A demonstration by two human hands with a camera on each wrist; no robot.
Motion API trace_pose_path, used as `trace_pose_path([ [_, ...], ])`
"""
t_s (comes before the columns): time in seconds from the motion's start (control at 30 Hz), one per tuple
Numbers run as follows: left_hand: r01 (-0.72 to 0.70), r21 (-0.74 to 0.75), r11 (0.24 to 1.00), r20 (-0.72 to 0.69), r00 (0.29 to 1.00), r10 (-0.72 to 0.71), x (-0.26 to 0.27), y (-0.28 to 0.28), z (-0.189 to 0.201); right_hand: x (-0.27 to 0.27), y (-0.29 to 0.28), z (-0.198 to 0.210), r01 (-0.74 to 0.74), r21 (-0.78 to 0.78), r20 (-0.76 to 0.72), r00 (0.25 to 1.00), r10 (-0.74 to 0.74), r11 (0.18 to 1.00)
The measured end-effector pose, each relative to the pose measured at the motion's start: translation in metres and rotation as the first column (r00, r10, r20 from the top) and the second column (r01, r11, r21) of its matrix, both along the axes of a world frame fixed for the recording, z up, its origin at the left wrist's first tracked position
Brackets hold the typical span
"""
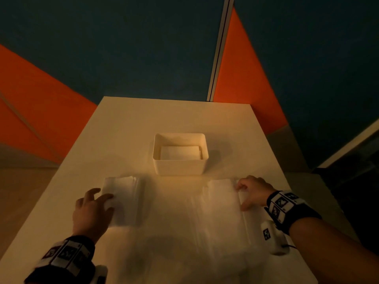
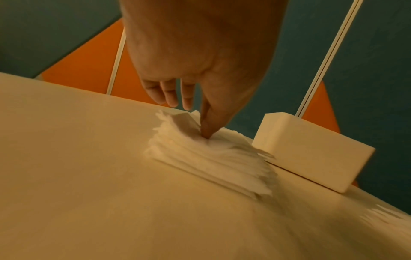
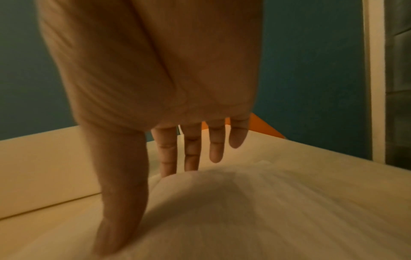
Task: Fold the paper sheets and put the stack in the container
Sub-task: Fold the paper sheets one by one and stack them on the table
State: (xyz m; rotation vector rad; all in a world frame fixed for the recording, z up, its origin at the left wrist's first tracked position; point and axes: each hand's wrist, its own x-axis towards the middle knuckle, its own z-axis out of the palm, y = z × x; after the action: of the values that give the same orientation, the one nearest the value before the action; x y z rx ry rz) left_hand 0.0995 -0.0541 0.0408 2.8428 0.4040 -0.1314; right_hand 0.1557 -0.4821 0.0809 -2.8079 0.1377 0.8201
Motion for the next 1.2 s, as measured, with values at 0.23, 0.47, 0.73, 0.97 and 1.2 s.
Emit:
trace_pose_path([
  [0.23, -0.023, 0.065, 0.998, -0.036, 0.999, 0.026, 0.0, -0.008, 0.011, -0.003, 0.004, 0.001, -0.021, -0.006, 0.124, 0.992, 0.022, 1.0],
  [0.47, 0.055, 0.041, 0.998, 0.009, 0.998, -0.056, 0.006, -0.027, 0.03, -0.005, -0.003, 0.008, 0.002, 0.097, 0.137, 0.99, -0.015, 0.995],
  [0.73, 0.179, -0.549, 0.817, -0.054, 0.967, -0.248, 0.018, -0.072, 0.062, -0.006, 0.019, 0.05, -0.019, 0.573, 0.122, 0.991, -0.062, 0.819],
  [0.97, -0.071, -0.846, 0.529, -0.333, 0.844, -0.42, 0.022, -0.118, 0.067, -0.012, 0.071, 0.077, -0.082, 0.87, 0.226, 0.943, -0.246, 0.486],
  [1.2, -0.172, -0.985, 0.016, -0.17, 0.949, -0.264, 0.025, -0.126, 0.071, -0.018, 0.087, 0.082, 0.06, 0.976, 0.042, 0.892, -0.451, 0.209],
])
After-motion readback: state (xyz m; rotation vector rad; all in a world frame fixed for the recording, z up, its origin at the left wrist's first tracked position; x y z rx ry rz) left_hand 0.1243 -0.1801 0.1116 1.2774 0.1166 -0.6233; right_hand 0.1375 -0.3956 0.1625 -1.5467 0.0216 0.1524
